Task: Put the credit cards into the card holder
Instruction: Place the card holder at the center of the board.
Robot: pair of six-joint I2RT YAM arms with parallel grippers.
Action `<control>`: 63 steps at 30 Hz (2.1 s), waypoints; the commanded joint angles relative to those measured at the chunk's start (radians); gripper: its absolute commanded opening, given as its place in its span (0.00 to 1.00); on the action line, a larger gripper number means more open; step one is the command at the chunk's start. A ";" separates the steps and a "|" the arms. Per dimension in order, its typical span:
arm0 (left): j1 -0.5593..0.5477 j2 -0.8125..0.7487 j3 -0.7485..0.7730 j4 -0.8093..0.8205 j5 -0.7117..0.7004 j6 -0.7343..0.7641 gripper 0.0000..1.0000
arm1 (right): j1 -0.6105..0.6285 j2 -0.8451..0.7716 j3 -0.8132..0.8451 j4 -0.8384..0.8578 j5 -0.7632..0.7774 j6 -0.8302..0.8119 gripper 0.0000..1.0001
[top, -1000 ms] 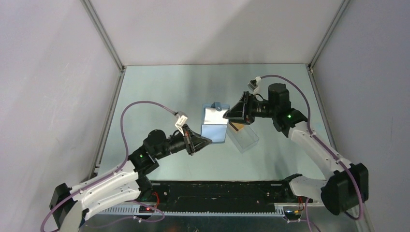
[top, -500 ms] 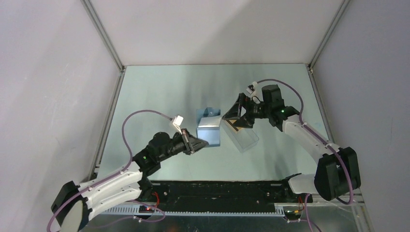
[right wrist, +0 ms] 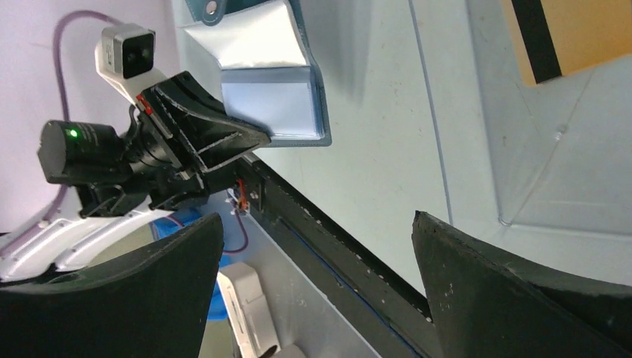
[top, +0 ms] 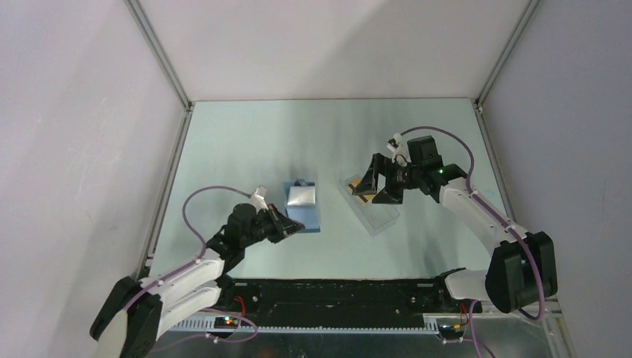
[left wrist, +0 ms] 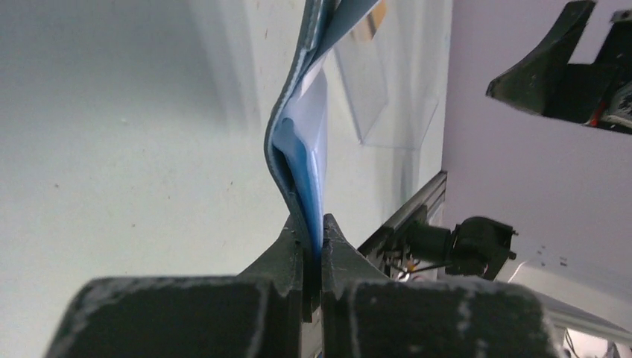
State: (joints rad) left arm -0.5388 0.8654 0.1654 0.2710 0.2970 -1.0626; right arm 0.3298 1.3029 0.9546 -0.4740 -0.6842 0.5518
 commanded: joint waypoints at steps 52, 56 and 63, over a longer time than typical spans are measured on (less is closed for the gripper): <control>-0.264 0.965 1.005 -1.330 0.479 1.326 0.44 | -0.089 -0.021 -0.011 -0.299 0.299 -0.233 0.96; -0.263 0.942 1.063 -1.328 0.357 1.306 0.74 | -0.083 -0.027 -0.013 -0.299 0.309 -0.229 0.97; -0.258 0.871 1.179 -1.326 0.045 1.226 0.95 | -0.069 -0.038 -0.017 -0.311 0.348 -0.213 0.97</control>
State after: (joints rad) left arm -0.7963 1.8229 1.2739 -1.0489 0.5583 0.2062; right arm 0.2516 1.2877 0.9459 -0.7746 -0.3702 0.3363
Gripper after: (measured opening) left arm 0.928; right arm 0.966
